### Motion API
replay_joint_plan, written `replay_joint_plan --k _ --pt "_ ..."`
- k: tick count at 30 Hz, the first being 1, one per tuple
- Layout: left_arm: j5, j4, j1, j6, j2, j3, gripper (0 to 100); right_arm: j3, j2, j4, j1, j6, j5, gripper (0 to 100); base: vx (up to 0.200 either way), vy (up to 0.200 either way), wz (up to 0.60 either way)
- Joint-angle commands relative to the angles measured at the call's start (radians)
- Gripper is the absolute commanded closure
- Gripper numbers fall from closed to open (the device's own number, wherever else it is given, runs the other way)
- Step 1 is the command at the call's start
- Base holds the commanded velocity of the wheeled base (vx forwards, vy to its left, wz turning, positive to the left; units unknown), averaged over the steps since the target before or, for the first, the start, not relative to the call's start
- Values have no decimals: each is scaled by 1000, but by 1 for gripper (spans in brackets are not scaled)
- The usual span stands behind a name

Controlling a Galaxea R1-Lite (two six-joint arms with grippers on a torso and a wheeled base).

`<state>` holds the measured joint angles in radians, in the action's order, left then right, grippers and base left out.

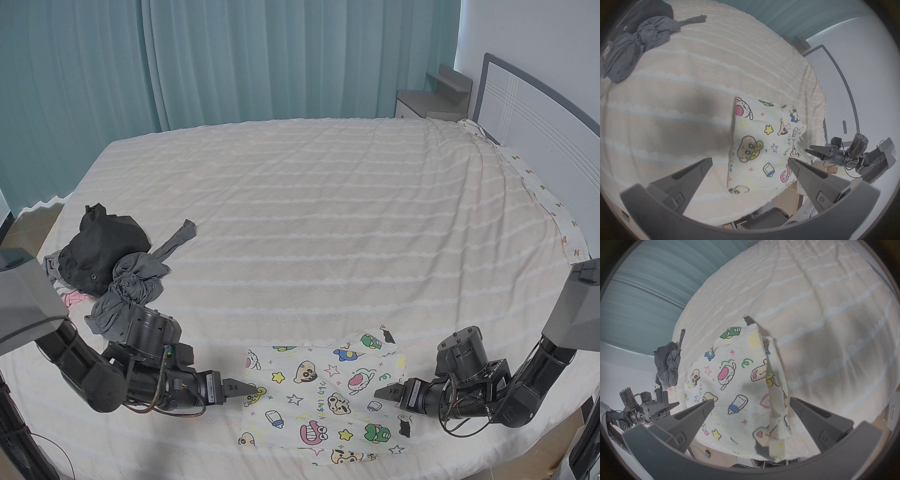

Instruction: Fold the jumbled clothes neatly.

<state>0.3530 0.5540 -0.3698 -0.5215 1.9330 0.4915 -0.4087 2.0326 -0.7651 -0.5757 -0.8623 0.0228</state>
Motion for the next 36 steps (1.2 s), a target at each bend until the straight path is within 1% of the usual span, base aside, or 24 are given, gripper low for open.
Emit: replay_joint_plan --k 1,8,15,28,31,36 --pt "0 43 -28 5 130 41 0 -33 97 -17 7 -1 2 0 0 0 0" --pt "-2 133 -43 3 204 41 0 -68 133 -17 8 -1 6 0 0 0 0" --pt "0 144 -69 3 225 61 0 -88 152 -17 7 17 6 0 0 0 0" --pt "-2 145 -70 1 238 70 0 -90 152 3 27 29 0 0 0 0 0" --pt "0 144 -70 1 239 70 0 -104 153 27 25 49 2 0 0 0 0" --pt "-2 145 -78 1 244 75 0 -134 160 35 19 115 2 0 0 0 0"
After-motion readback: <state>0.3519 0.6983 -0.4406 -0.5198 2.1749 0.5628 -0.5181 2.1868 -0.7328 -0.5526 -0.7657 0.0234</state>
